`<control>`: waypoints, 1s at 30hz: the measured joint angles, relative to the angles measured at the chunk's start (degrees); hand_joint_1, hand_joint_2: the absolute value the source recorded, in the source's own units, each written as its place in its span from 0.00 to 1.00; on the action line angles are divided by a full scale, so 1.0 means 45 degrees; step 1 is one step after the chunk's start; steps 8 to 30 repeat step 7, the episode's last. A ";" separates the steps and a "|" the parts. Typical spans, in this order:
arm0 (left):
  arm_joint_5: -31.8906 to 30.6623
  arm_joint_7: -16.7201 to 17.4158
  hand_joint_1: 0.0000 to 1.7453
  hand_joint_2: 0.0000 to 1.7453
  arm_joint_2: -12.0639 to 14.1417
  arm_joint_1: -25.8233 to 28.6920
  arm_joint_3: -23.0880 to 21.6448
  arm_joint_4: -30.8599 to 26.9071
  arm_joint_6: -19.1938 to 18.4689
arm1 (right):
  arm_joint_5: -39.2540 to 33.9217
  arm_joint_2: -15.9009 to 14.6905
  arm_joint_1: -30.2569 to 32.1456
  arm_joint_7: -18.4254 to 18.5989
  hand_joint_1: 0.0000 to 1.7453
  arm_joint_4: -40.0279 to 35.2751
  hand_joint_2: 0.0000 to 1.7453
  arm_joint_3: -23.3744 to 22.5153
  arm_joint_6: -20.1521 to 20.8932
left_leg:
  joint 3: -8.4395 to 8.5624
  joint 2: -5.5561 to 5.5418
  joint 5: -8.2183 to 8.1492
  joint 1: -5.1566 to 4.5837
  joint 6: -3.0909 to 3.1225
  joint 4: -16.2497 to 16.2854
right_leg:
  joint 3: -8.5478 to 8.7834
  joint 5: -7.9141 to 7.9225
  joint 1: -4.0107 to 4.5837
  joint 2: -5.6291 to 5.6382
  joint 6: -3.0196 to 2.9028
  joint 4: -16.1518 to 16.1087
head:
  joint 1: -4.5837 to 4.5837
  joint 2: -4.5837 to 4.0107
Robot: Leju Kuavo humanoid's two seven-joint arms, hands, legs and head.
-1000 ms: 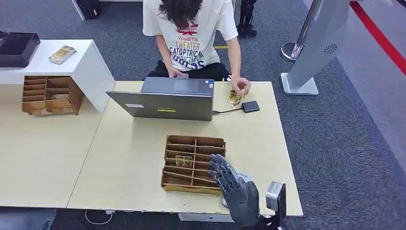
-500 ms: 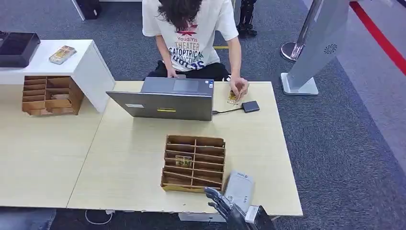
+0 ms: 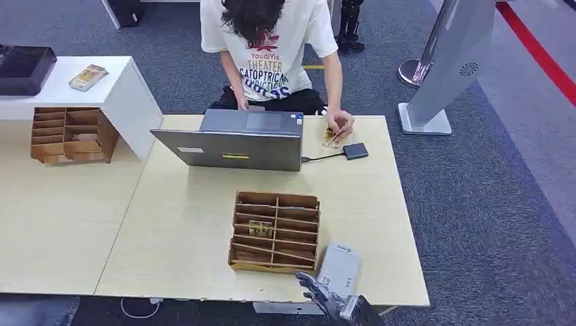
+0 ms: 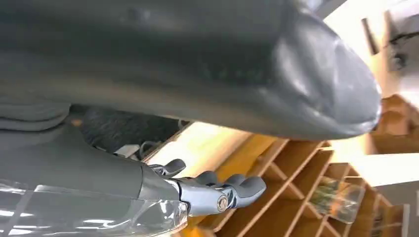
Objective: Pass the card to the sensor for recognition and then transmit it.
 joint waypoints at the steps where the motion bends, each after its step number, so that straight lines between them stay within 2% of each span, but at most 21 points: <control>1: 0.0010 -0.0079 0.00 0.00 0.0010 0.0037 0.0005 0.0000 0.0000 | 0.0015 -0.0030 0.0000 0.0063 0.00 0.0024 0.00 0.0044 -0.0118 | 0.0001 0.0002 0.0000 0.0000 0.0000 0.0000 | 0.0000 0.0000 0.0000 0.0001 0.0000 0.0000 | -0.0005 0.0005; 7: 0.0083 -0.0311 0.00 0.00 0.0024 0.0217 0.0131 0.0000 0.0000 | 0.0582 -0.0199 -0.0006 0.0664 0.00 0.0218 0.00 0.0393 -0.1097 | 0.0000 0.0001 -0.0002 0.0001 0.0001 0.0000 | 0.0000 -0.0001 0.0000 -0.0001 0.0000 -0.0001 | 0.0000 0.0000; 30: 0.0083 -0.0311 0.00 0.00 0.0024 0.0217 0.0131 0.0000 0.0000 | 0.0582 -0.0199 -0.0006 0.0664 0.00 0.0218 0.00 0.0393 -0.1097 | 0.0000 0.0001 -0.0002 0.0001 0.0001 0.0000 | 0.0000 -0.0001 0.0000 -0.0001 0.0000 -0.0001 | 0.0000 0.0000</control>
